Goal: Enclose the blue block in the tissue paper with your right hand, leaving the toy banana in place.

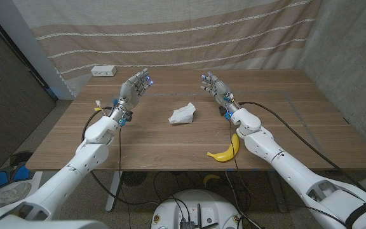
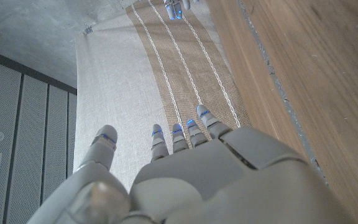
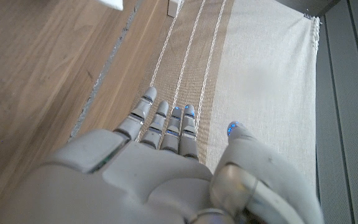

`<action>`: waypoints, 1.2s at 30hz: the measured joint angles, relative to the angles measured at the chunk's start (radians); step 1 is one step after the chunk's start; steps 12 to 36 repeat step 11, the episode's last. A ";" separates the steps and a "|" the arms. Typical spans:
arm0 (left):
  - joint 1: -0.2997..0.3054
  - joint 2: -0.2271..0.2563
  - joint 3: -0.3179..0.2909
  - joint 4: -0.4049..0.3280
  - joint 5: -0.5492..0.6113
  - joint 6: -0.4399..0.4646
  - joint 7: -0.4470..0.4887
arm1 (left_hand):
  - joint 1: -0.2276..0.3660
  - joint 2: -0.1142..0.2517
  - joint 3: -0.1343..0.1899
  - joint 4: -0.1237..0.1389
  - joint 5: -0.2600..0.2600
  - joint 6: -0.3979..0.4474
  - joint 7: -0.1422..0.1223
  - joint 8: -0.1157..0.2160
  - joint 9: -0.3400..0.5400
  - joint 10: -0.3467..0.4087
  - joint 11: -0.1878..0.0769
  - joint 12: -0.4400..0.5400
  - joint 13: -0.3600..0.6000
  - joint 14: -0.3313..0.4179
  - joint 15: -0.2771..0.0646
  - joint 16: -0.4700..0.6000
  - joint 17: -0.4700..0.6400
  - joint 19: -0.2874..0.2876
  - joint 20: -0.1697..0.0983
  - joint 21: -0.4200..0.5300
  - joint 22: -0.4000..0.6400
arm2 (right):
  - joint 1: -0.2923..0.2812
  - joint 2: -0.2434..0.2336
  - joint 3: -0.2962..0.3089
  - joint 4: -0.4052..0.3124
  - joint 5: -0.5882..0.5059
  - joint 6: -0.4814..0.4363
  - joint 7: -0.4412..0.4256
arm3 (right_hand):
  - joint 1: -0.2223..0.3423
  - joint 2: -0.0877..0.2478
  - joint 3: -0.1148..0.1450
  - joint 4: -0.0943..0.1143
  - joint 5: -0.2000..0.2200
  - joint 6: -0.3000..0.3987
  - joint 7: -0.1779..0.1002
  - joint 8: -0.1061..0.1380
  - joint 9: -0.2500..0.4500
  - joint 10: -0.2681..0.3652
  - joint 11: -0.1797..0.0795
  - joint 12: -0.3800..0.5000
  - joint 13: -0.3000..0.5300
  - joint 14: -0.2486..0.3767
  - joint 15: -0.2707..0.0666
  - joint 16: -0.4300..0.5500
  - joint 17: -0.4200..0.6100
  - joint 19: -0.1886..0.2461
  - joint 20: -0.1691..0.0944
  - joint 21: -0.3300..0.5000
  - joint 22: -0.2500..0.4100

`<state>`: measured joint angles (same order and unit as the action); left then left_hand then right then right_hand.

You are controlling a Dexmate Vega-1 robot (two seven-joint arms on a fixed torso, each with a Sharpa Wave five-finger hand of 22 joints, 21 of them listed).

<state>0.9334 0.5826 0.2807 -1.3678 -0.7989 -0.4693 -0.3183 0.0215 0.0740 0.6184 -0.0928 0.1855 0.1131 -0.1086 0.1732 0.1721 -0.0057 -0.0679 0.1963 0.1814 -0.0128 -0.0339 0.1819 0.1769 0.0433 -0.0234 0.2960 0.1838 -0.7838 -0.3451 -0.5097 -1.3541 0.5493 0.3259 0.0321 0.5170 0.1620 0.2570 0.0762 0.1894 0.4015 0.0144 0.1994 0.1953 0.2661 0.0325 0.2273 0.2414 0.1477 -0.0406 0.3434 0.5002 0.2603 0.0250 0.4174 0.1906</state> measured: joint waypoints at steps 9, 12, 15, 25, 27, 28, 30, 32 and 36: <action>-0.010 -0.025 -0.022 0.049 -0.039 -0.008 -0.013 | 0.000 0.000 0.000 0.000 0.000 -0.002 0.005 0.000 0.000 0.000 0.000 0.000 -0.005 -0.005 0.002 0.000 -0.005 0.000 0.000 -0.004 0.000 | -0.071 0.012 0.044 -0.037 0.017 0.065 -0.076 | -0.014 -0.004 -0.002 -0.002 0.000 0.013 0.013 0.000 -0.005 0.005 0.005 0.000 -0.005 0.001 0.014 0.000 -0.009 -0.005 0.012 0.000 0.000; -0.010 -0.027 -0.025 0.053 -0.041 -0.010 -0.008 | 0.000 0.000 0.000 0.000 0.000 -0.002 0.005 0.000 0.000 0.000 0.000 0.000 -0.005 -0.009 -0.002 -0.001 -0.005 -0.004 0.004 -0.004 0.000 | -0.084 0.012 0.052 -0.045 0.017 0.072 -0.087 | -0.014 -0.004 -0.003 -0.003 0.000 0.013 0.013 0.000 -0.005 0.008 0.008 0.000 -0.005 0.004 0.018 0.000 -0.009 -0.003 0.018 0.000 0.000; -0.010 -0.027 -0.025 0.053 -0.041 -0.010 -0.008 | 0.000 0.000 0.000 0.000 0.000 -0.002 0.005 0.000 0.000 0.000 0.000 0.000 -0.005 -0.009 -0.002 -0.001 -0.005 -0.004 0.004 -0.004 0.000 | -0.084 0.012 0.052 -0.045 0.017 0.072 -0.087 | -0.014 -0.004 -0.003 -0.003 0.000 0.013 0.013 0.000 -0.005 0.008 0.008 0.000 -0.005 0.004 0.018 0.000 -0.009 -0.003 0.018 0.000 0.000; -0.010 -0.027 -0.025 0.053 -0.041 -0.010 -0.008 | 0.000 0.000 0.000 0.000 0.000 -0.002 0.005 0.000 0.000 0.000 0.000 0.000 -0.005 -0.009 -0.002 -0.001 -0.005 -0.004 0.004 -0.004 0.000 | -0.084 0.012 0.052 -0.045 0.017 0.072 -0.087 | -0.014 -0.004 -0.003 -0.003 0.000 0.013 0.013 0.000 -0.005 0.008 0.008 0.000 -0.005 0.004 0.018 0.000 -0.009 -0.003 0.018 0.000 0.000; -0.010 -0.027 -0.025 0.053 -0.041 -0.010 -0.008 | 0.000 0.000 0.000 0.000 0.000 -0.002 0.005 0.000 0.000 0.000 0.000 0.000 -0.005 -0.009 -0.002 -0.001 -0.005 -0.004 0.004 -0.004 0.000 | -0.084 0.012 0.052 -0.045 0.017 0.072 -0.087 | -0.014 -0.004 -0.003 -0.003 0.000 0.013 0.013 0.000 -0.005 0.008 0.008 0.000 -0.005 0.004 0.018 0.000 -0.009 -0.003 0.018 0.000 0.000; -0.010 -0.027 -0.025 0.053 -0.041 -0.010 -0.008 | 0.000 0.000 0.000 0.000 0.000 -0.002 0.005 0.000 0.000 0.000 0.000 0.000 -0.005 -0.009 -0.002 -0.001 -0.005 -0.004 0.004 -0.004 0.000 | -0.084 0.012 0.052 -0.045 0.017 0.072 -0.087 | -0.014 -0.004 -0.003 -0.003 0.000 0.013 0.013 0.000 -0.005 0.008 0.008 0.000 -0.005 0.004 0.018 0.000 -0.009 -0.003 0.018 0.000 0.000; -0.010 -0.027 -0.025 0.053 -0.041 -0.010 -0.008 | 0.000 0.000 0.000 0.000 0.000 -0.002 0.005 0.000 0.000 0.000 0.000 0.000 -0.005 -0.009 -0.002 -0.001 -0.005 -0.004 0.004 -0.004 0.000 | -0.084 0.012 0.052 -0.045 0.017 0.072 -0.087 | -0.014 -0.004 -0.003 -0.003 0.000 0.013 0.013 0.000 -0.005 0.008 0.008 0.000 -0.005 0.004 0.018 0.000 -0.009 -0.003 0.018 0.000 0.000; -0.010 -0.027 -0.025 0.053 -0.041 -0.010 -0.008 | 0.000 0.000 0.000 0.000 0.000 -0.002 0.005 0.000 0.000 0.000 0.000 0.000 -0.005 -0.009 -0.002 -0.001 -0.005 -0.004 0.004 -0.004 0.000 | -0.084 0.012 0.052 -0.045 0.017 0.072 -0.087 | -0.014 -0.004 -0.003 -0.003 0.000 0.013 0.013 0.000 -0.005 0.008 0.008 0.000 -0.005 0.004 0.018 0.000 -0.009 -0.003 0.018 0.000 0.000; -0.010 -0.027 -0.025 0.053 -0.041 -0.010 -0.008 | 0.000 0.000 0.000 0.000 0.000 -0.002 0.005 0.000 0.000 0.000 0.000 0.000 -0.005 -0.009 -0.002 -0.001 -0.005 -0.004 0.004 -0.004 0.000 | -0.084 0.012 0.052 -0.045 0.017 0.072 -0.087 | -0.014 -0.004 -0.003 -0.003 0.000 0.013 0.013 0.000 -0.005 0.008 0.008 0.000 -0.005 0.004 0.018 0.000 -0.009 -0.003 0.018 0.000 0.000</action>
